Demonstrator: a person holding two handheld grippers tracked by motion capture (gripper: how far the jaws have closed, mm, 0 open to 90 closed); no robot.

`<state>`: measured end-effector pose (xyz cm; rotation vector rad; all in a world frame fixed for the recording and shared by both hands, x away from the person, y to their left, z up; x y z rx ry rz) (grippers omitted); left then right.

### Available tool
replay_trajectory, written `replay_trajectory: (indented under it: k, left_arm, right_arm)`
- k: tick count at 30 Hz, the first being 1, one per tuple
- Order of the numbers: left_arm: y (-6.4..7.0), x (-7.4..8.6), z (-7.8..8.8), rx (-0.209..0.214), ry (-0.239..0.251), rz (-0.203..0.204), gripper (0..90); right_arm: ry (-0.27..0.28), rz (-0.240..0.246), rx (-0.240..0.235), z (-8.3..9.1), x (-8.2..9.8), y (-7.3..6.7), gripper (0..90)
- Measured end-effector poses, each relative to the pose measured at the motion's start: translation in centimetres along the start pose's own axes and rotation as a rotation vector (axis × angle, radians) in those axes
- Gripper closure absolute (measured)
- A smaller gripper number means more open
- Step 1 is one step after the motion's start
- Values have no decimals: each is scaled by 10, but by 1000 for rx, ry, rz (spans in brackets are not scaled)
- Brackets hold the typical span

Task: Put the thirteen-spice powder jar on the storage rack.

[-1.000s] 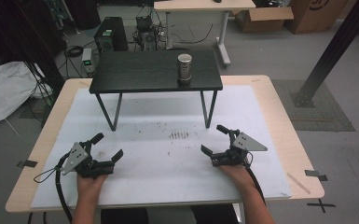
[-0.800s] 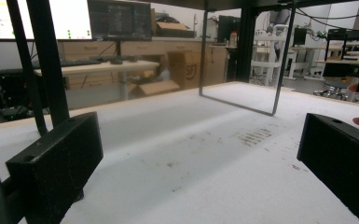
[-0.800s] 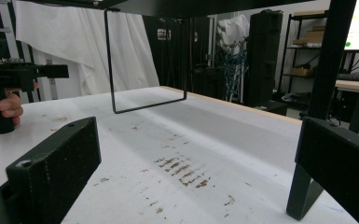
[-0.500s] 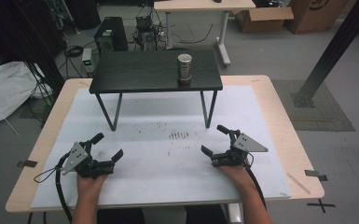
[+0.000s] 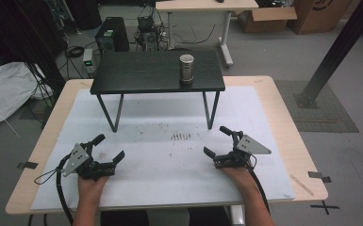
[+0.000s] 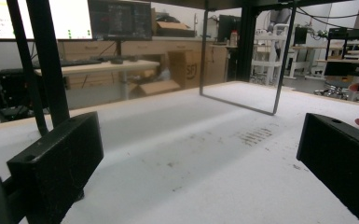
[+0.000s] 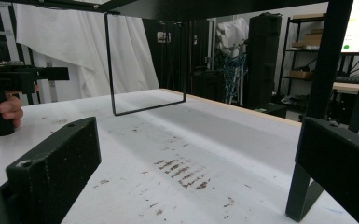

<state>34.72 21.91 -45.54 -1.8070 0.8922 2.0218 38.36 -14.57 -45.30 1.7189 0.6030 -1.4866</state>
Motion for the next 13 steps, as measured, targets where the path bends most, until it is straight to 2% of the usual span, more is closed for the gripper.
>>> replay_trajectory:
  k: [13]
  left_arm:
    - [0, 0, 0, 2, 0, 2, 7]
  right_arm:
    - [0, 1, -1, 0, 0, 0, 0]
Point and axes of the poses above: each handheld gripper's, and its own axes: z roughly backward along the jaws, x roughly out of its underside, y roughly to its right, the point moved 8 cm from there along -z, roughly forward along the jaws, and after that the axes turned 14 degrees about z, right-handed, at the moved point
